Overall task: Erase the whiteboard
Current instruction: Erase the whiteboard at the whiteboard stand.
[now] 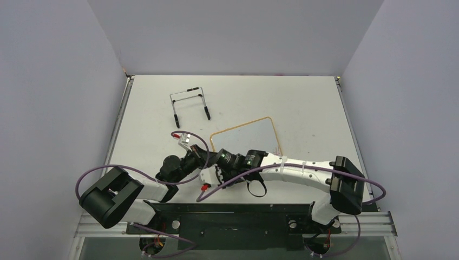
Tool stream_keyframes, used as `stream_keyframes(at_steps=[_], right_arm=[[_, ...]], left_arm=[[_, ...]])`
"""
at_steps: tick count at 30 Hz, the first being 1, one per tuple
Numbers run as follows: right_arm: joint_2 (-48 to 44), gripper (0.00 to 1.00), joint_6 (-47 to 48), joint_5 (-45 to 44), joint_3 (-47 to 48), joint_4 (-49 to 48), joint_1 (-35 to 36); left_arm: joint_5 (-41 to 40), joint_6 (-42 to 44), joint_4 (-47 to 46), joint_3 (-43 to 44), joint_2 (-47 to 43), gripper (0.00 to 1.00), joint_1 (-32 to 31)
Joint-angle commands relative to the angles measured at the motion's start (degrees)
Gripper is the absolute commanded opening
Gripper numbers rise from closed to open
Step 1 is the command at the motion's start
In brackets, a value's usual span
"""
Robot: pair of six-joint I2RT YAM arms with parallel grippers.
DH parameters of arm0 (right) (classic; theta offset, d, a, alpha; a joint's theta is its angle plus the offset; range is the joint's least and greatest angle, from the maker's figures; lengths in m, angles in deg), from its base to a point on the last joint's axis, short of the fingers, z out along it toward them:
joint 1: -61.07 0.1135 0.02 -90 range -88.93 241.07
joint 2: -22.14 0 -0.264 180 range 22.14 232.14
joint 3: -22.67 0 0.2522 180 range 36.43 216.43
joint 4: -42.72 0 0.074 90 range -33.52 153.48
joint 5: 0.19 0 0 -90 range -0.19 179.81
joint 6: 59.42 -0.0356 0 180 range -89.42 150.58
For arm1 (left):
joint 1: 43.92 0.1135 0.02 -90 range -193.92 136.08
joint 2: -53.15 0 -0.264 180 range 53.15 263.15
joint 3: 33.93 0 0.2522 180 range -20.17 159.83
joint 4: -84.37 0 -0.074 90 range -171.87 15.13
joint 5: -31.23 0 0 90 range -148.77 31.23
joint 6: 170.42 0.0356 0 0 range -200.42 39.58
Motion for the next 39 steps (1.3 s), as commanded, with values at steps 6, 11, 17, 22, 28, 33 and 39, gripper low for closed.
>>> stream_keyframes(at_steps=[6,11,17,22,28,33,39], right_arm=[[1.37,0.0,0.04,0.27,2.64,1.28,1.05],[0.49,0.0,0.55,0.22,1.81,1.41,-2.46],[-0.78,0.0,2.02,0.69,-5.2,1.28,2.19],[-0.57,0.0,2.61,-0.32,-5.03,1.21,3.66],[0.43,0.0,0.78,-0.86,2.39,-0.24,-4.92],[1.42,0.0,0.51,-0.2,4.33,-0.16,-6.37],[1.65,0.0,0.61,1.8,2.36,0.98,3.23]], left_arm=[[3.13,-1.53,-10.73,2.65,0.03,0.0,-0.35],[3.43,-1.2,-10.01,2.64,-0.85,0.0,-0.04],[3.59,-1.45,-11.06,2.5,-0.36,0.0,0.0],[3.75,-1.67,-11.85,2.14,-0.05,0.0,0.03],[4.0,-1.62,-11.63,2.17,-0.12,0.0,0.01],[4.14,-1.62,-11.63,2.16,0.01,0.0,0.01],[4.33,-1.93,-12.91,2.08,0.94,0.0,0.06]])
